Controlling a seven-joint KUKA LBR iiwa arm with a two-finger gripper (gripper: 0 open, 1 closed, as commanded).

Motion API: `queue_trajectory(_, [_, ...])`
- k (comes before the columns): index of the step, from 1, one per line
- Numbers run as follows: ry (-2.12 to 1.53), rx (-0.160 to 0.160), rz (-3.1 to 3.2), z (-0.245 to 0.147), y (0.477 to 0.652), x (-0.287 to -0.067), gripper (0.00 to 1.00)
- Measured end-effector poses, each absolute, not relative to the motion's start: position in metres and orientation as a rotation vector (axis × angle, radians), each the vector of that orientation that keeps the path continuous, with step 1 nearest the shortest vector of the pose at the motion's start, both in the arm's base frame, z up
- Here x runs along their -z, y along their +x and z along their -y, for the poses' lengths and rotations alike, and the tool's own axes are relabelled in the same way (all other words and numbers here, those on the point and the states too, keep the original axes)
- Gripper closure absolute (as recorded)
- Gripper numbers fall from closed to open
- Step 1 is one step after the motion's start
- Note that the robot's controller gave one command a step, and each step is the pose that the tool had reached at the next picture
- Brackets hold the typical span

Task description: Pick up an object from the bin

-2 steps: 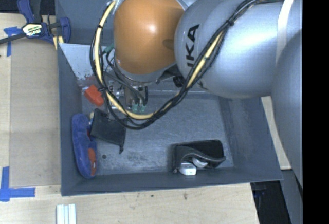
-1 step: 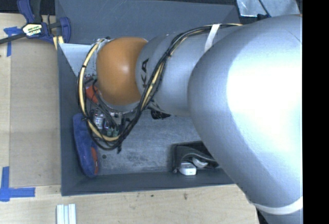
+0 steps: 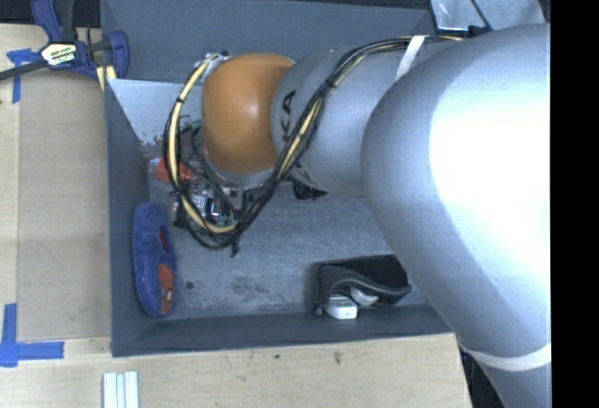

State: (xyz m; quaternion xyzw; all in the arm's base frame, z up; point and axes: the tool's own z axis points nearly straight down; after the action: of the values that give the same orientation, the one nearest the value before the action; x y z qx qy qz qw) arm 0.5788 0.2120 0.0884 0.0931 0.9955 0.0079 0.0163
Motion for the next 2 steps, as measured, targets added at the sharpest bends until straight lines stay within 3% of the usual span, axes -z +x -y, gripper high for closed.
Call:
queue_trajectory(1, [0.297, -0.008, -3.120, -0.208, 0.571, -0.078, 0.00])
queue_trajectory(2, [0.058, 0.006, -3.140, -0.121, 0.552, -0.073, 0.00])
